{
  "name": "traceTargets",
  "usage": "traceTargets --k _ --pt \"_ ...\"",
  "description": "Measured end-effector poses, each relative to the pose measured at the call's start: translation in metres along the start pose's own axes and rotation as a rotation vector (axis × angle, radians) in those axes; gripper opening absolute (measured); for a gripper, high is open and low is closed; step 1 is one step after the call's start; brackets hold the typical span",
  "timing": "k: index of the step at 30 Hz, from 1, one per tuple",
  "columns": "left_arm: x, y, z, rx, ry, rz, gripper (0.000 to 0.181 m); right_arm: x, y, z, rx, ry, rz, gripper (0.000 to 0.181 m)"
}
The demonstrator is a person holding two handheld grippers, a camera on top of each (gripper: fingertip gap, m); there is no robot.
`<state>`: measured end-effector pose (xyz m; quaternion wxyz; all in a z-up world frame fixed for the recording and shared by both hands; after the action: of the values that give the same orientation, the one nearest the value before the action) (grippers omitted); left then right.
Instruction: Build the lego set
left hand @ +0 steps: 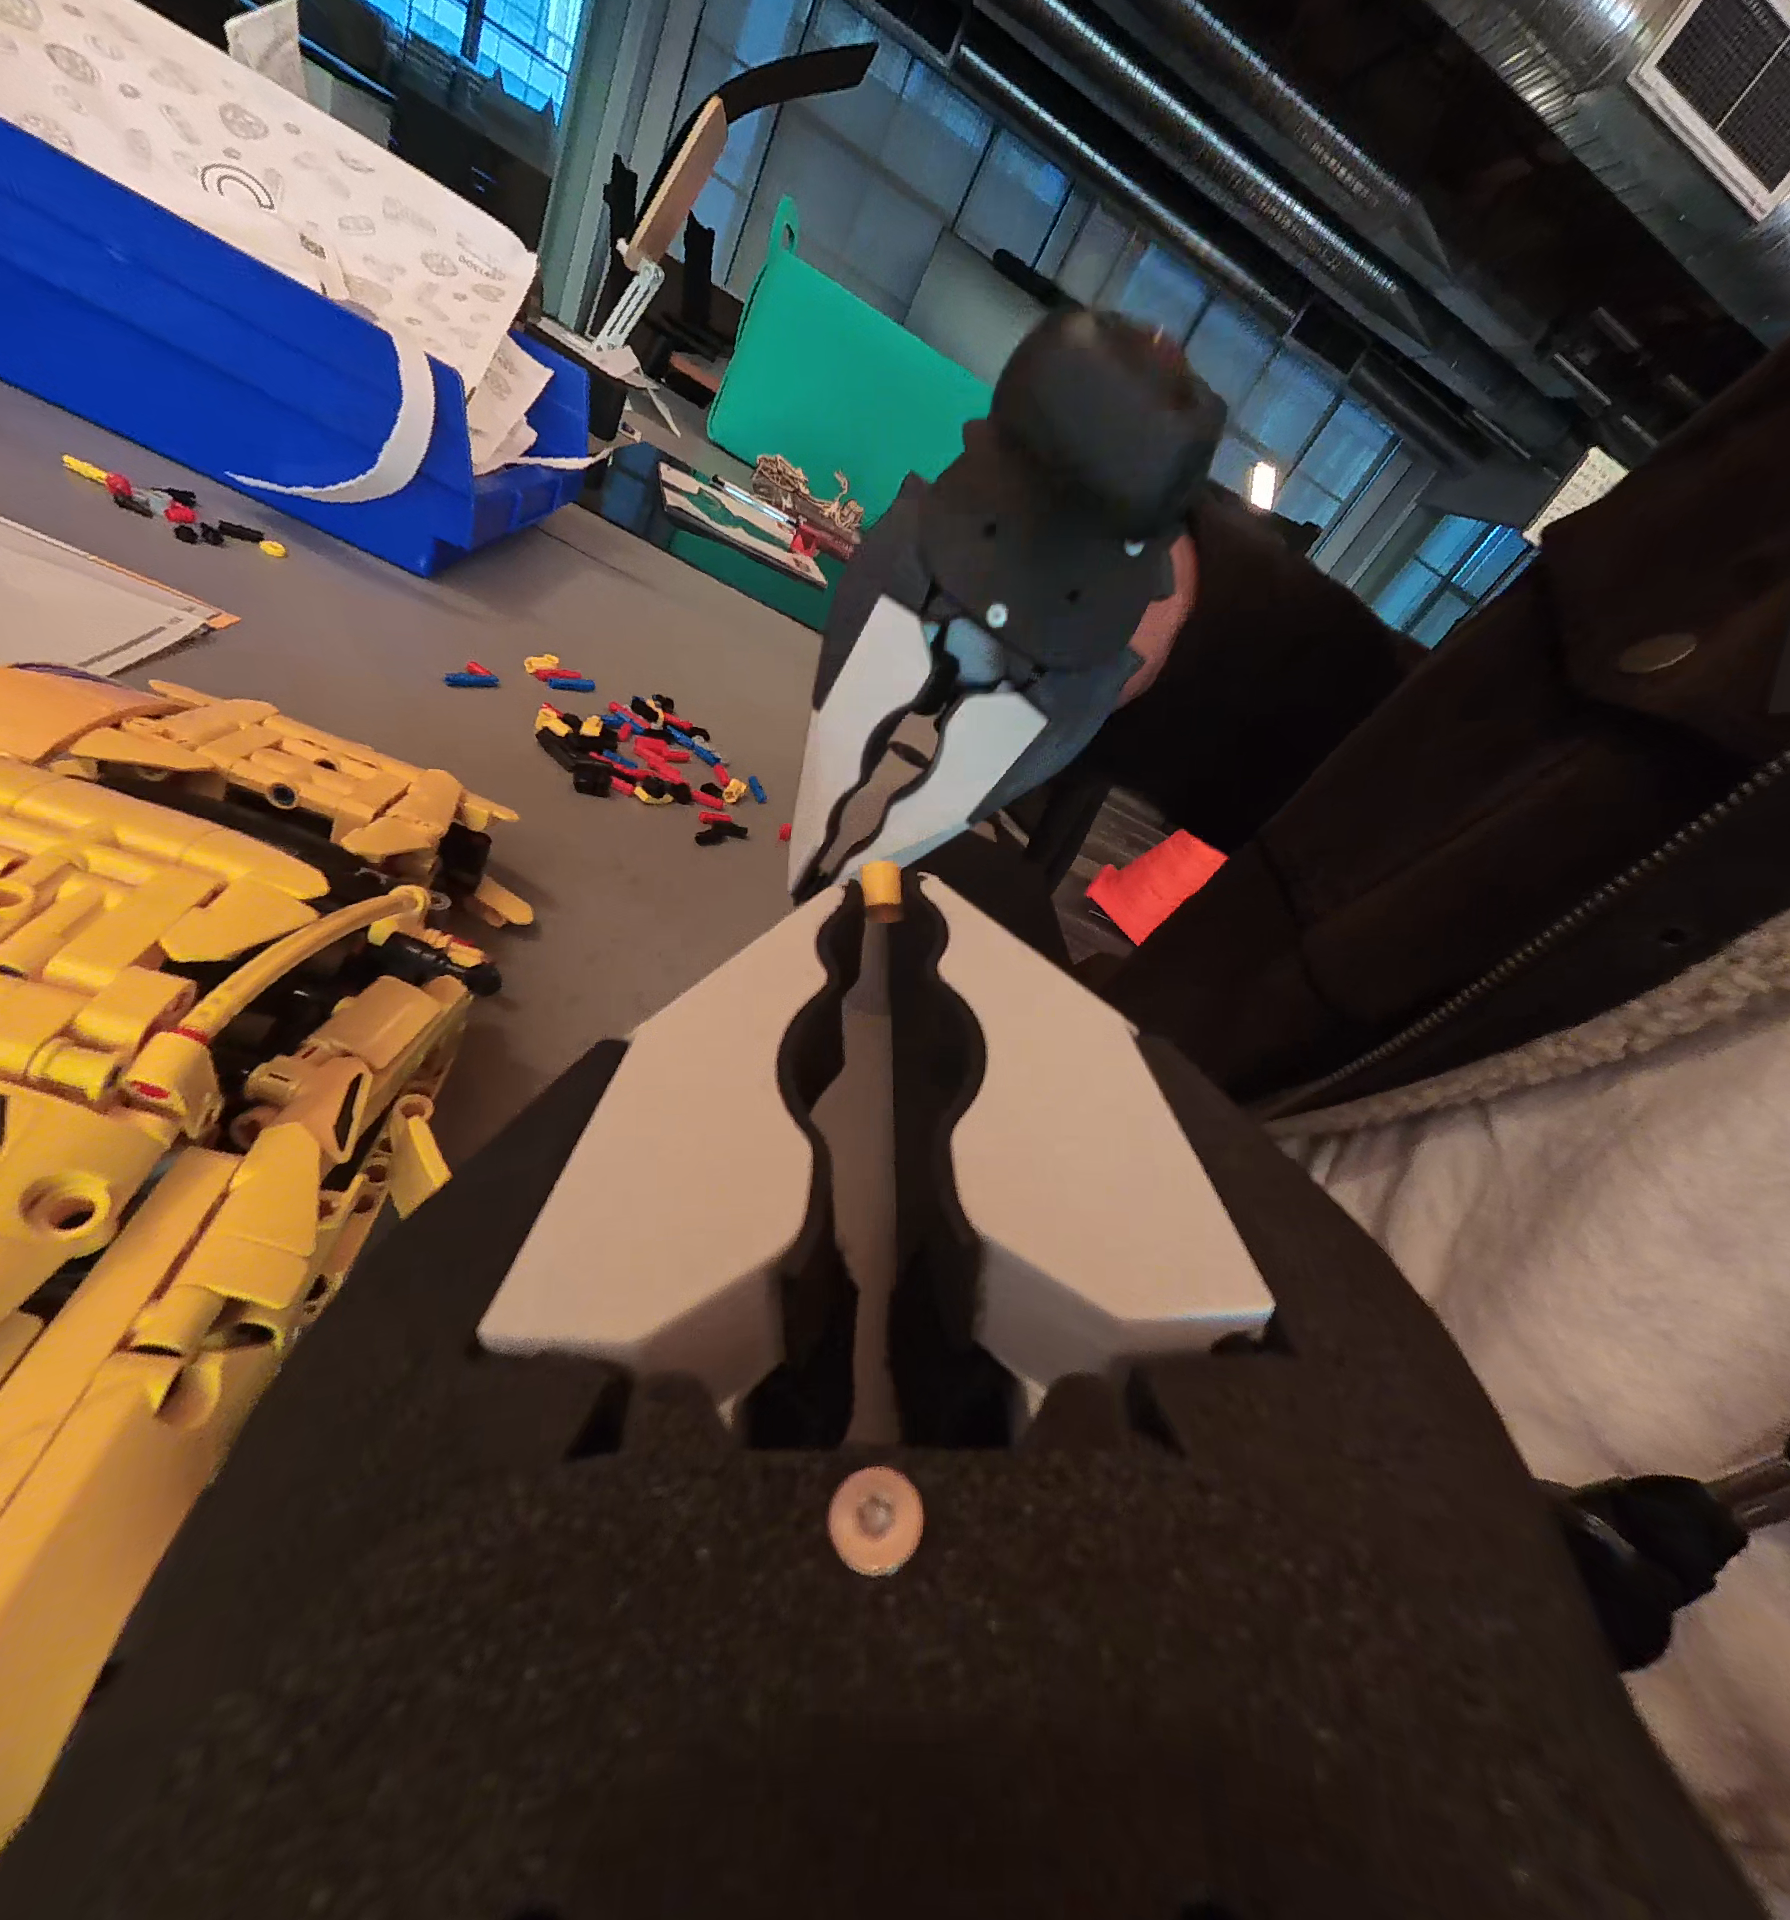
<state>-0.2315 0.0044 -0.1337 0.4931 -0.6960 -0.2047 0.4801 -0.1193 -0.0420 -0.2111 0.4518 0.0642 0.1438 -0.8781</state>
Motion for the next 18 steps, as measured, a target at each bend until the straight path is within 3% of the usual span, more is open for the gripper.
traceTargets --k 2,7,18 --pt "0.002 0.001 0.000 0.009 -0.012 -0.002 0.007 0.004 0.016 -0.011 0.108 -0.011 0.027 0.004" --pt "0.004 0.000 0.002 -0.006 -0.017 0.006 0.007 0.004 0.032 -0.022 0.193 -0.019 0.041 0.004" --pt "0.003 0.001 0.001 -0.001 -0.016 0.004 0.007 0.004 0.043 -0.028 0.215 -0.040 0.013 0.004"
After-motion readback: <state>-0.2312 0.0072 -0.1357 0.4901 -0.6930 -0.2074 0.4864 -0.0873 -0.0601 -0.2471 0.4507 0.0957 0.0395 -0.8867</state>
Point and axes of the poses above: each gripper's, where its closed fingertips meet, z back along the fingers, y out of its underside, x = y × z across the jaws, the point moved 1 cm from there along z, back along the fingers, and after that the axes turned 9 degrees about y, right-handed, at the moved point
